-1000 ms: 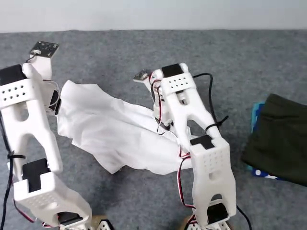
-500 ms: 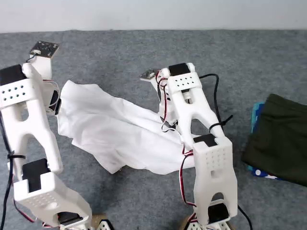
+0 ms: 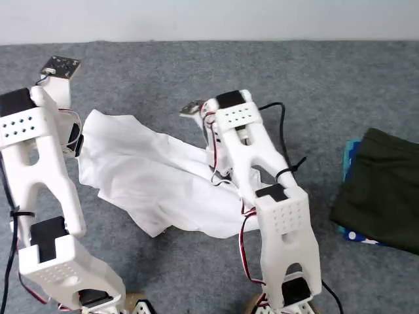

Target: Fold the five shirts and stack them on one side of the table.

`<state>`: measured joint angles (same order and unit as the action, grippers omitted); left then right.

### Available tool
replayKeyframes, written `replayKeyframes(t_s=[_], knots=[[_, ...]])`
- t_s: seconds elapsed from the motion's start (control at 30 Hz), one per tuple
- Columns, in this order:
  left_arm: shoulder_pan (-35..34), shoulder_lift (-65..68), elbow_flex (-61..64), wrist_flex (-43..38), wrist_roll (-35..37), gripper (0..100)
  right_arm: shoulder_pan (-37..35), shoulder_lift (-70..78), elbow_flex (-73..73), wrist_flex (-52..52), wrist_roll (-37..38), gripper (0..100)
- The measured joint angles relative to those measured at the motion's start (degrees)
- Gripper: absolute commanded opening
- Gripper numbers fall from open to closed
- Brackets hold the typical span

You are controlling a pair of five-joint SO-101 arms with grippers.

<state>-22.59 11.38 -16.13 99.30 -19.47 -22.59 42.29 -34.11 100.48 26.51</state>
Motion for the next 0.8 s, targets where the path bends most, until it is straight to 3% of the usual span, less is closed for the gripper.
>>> replayKeyframes(t_s=[0.17, 0.33, 0.8], knots=[[0.0, 0.0, 0.0, 0.0, 0.0, 5, 1.23, 0.53, 0.0, -0.09, 0.0, 11.6], [0.0, 0.0, 0.0, 0.0, 0.0, 5, 3.69, 3.6, 0.0, -1.23, 1.23, 0.8], [0.0, 0.0, 0.0, 0.0, 0.0, 5, 7.12, -4.13, 0.0, -0.35, 7.74, 0.9]])
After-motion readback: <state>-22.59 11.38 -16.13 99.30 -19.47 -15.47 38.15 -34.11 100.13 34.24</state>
